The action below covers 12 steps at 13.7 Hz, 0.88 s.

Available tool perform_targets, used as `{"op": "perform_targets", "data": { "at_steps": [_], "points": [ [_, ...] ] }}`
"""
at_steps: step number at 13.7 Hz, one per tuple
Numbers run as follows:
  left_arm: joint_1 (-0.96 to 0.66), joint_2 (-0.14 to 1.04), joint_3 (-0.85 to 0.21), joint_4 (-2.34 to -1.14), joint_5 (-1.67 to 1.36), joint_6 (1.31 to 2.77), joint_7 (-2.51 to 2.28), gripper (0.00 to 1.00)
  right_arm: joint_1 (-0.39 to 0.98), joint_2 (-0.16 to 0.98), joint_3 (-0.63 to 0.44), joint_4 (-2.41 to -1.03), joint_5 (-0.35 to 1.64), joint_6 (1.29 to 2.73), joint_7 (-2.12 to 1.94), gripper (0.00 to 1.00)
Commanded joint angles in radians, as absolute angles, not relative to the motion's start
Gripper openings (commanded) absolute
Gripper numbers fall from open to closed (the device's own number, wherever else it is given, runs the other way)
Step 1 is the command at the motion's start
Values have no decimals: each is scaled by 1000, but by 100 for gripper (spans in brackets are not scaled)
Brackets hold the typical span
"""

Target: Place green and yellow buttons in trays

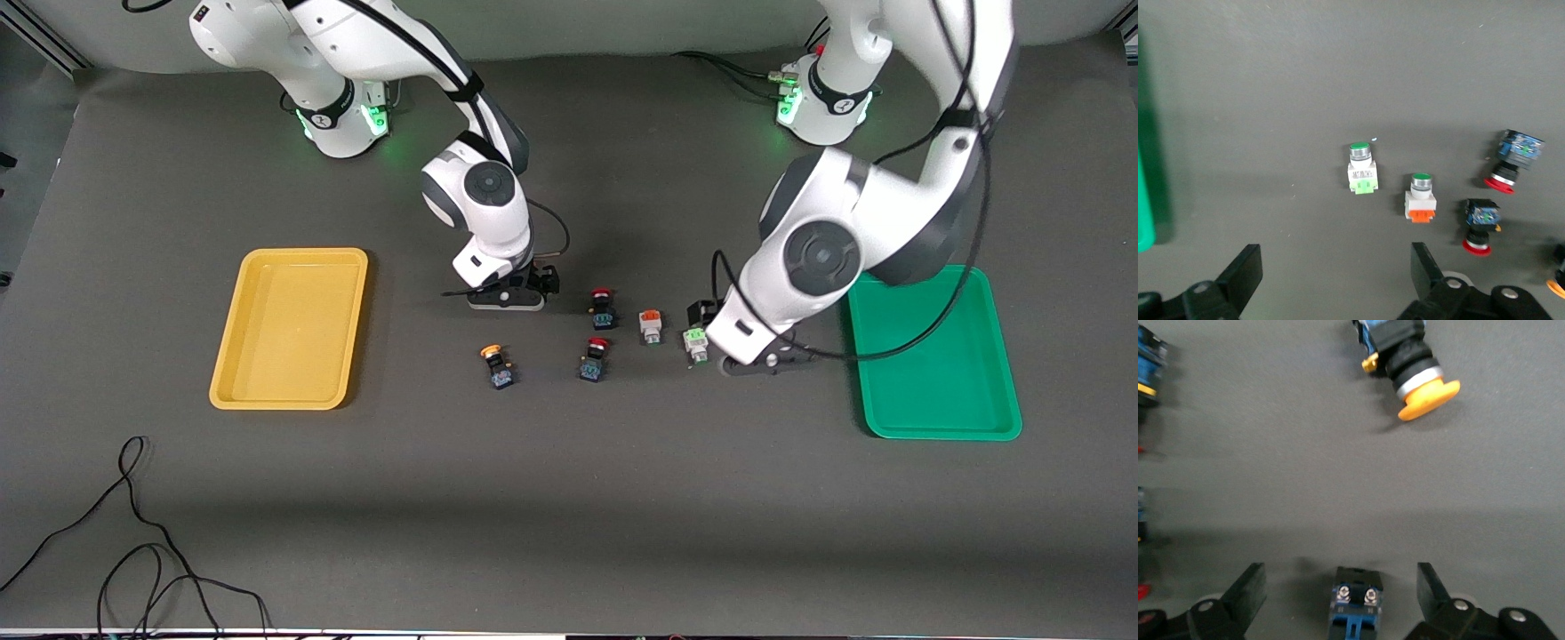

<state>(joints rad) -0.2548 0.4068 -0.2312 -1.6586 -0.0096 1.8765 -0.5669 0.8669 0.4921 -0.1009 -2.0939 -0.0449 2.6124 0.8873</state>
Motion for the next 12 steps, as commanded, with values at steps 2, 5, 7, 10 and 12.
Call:
{"op": "perform_targets", "data": {
  "at_steps": [2, 5, 7, 10, 12],
  "points": [
    [-288, 489, -219, -1677, 9, 1939, -600, 99, 873, 485, -101, -2091, -64, 2597, 936, 99],
    [-327, 532, -218, -1774, 18, 2118, -656, 99, 880, 482, -100, -2108, -64, 2597, 937, 83],
    [-325, 558, -215, -1854, 49, 2262, -657, 99, 887, 480, -100, -2108, -64, 2594, 937, 56],
    [-322, 580, -212, -1937, 83, 2399, -657, 99, 887, 463, -98, -2106, -64, 2557, 936, 31],
    [-321, 584, -210, -1945, 84, 2413, -657, 98, 884, 427, -98, -2097, -60, 2519, 925, 26]
  ]
}}
